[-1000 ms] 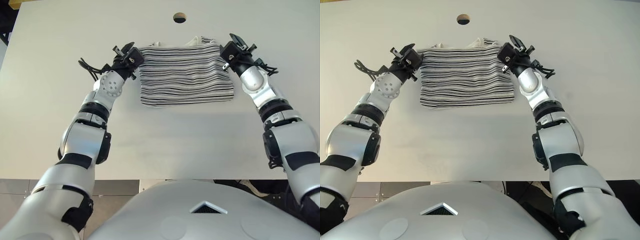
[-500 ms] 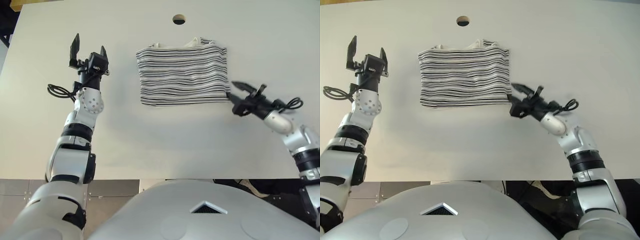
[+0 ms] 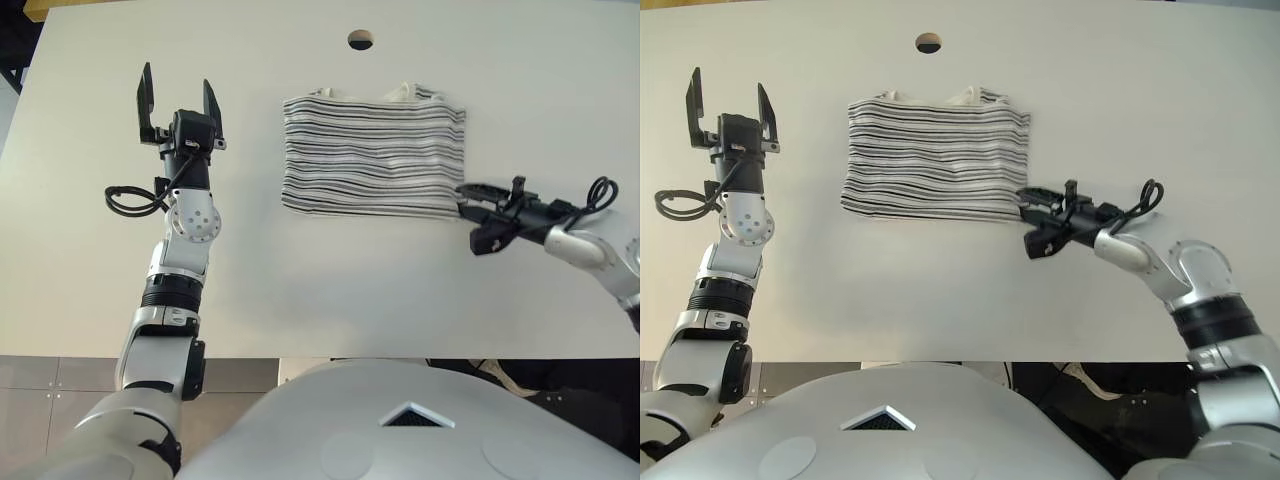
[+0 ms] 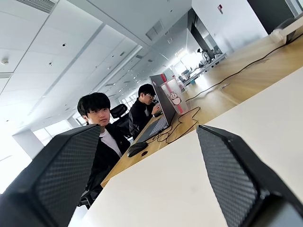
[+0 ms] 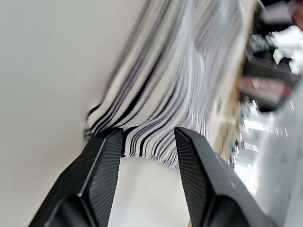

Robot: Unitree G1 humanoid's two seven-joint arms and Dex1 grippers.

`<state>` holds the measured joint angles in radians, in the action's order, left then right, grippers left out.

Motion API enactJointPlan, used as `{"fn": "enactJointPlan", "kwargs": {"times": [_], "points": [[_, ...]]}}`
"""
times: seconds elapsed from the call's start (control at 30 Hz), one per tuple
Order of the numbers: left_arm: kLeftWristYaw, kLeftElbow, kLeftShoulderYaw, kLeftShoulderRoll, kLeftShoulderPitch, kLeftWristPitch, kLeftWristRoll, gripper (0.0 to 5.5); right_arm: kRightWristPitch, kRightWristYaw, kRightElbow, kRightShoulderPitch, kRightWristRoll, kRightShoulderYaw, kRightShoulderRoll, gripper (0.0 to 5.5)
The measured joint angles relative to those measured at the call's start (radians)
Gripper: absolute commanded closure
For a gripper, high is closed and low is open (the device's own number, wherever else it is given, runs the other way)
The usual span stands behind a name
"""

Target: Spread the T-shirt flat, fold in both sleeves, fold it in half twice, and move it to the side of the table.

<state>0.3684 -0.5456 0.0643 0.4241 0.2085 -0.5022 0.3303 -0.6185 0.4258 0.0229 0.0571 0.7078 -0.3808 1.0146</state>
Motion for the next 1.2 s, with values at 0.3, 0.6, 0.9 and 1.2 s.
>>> {"fn": "enactJointPlan", "kwargs": {"times": [0.3, 0.6, 0.9, 1.2], "points": [[-0.025, 0.185, -0.029, -0.035, -0.07, 0.032, -0.009, 1.74, -0.115, 0.178, -0.168, 0.049, -0.031, -0.275, -0.271, 3.49], [-0.046, 0.215, -0.074, -0.042, -0.104, 0.043, -0.011, 1.74, -0.054, 0.252, -0.193, 0.129, -0.019, -0.41, -0.541, 3.49], [-0.095, 0.249, -0.103, -0.042, -0.119, 0.051, -0.022, 1.74, 0.078, 0.216, -0.222, 0.272, -0.268, -0.141, -0.524, 3.49], [-0.097, 0.235, -0.099, -0.068, -0.113, 0.051, -0.021, 1.74, 0.093, -0.226, 0.605, 0.489, 0.038, -0.263, -0.674, 3.49]]}}
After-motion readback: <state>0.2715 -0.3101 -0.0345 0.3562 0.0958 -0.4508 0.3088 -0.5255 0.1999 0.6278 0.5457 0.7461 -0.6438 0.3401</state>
